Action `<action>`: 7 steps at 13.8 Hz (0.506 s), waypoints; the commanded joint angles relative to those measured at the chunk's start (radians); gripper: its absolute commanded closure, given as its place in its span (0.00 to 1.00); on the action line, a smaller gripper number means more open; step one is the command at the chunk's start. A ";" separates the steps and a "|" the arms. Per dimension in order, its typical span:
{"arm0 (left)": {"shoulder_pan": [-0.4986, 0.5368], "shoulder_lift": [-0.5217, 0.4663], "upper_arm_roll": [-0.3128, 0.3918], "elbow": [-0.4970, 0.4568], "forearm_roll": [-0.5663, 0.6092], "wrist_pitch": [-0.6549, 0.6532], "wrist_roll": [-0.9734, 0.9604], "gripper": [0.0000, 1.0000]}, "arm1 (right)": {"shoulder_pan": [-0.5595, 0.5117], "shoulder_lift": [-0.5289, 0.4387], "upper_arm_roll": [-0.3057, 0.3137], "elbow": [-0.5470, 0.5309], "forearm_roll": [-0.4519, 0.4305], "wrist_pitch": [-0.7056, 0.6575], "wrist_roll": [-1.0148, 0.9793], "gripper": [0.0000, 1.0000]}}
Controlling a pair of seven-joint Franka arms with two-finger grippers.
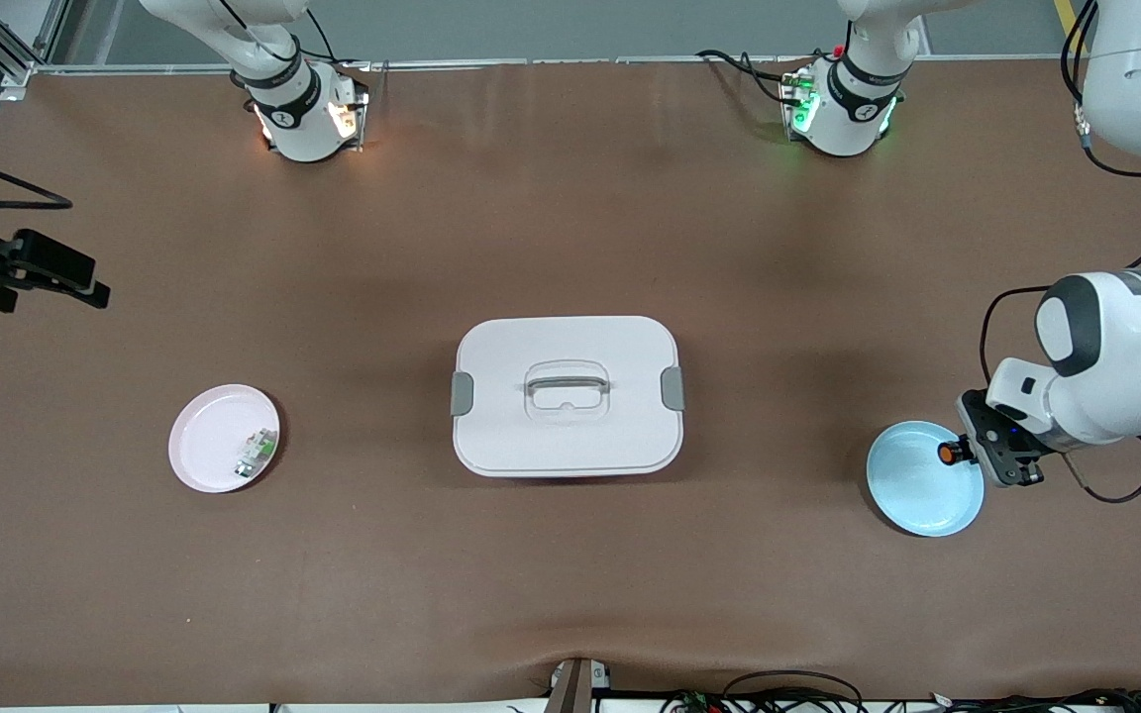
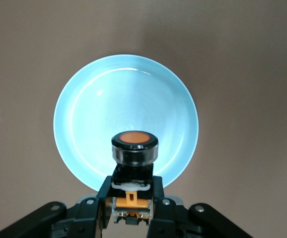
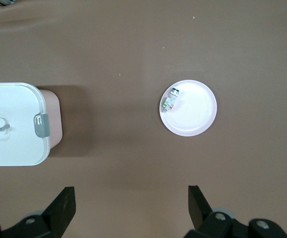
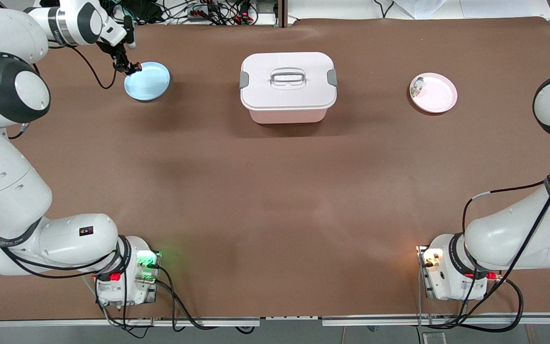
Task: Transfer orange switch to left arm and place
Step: 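Carry the switch with the left gripper over the light-blue plate while the right gripper retracts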
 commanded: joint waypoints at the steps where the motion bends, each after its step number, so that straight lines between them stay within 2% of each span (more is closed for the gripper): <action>1: -0.013 0.041 -0.003 0.048 0.056 -0.001 0.049 1.00 | -0.035 -0.039 0.015 -0.111 -0.002 0.021 0.002 0.00; 3: -0.014 0.058 -0.016 0.048 0.164 0.048 0.078 1.00 | -0.047 -0.120 0.015 -0.274 0.003 0.120 0.033 0.00; 5: -0.014 0.087 -0.016 0.048 0.180 0.094 0.098 1.00 | -0.047 -0.228 0.015 -0.470 0.004 0.247 0.034 0.00; 7: -0.014 0.113 -0.017 0.048 0.183 0.149 0.132 1.00 | -0.047 -0.274 0.015 -0.543 0.009 0.285 0.036 0.00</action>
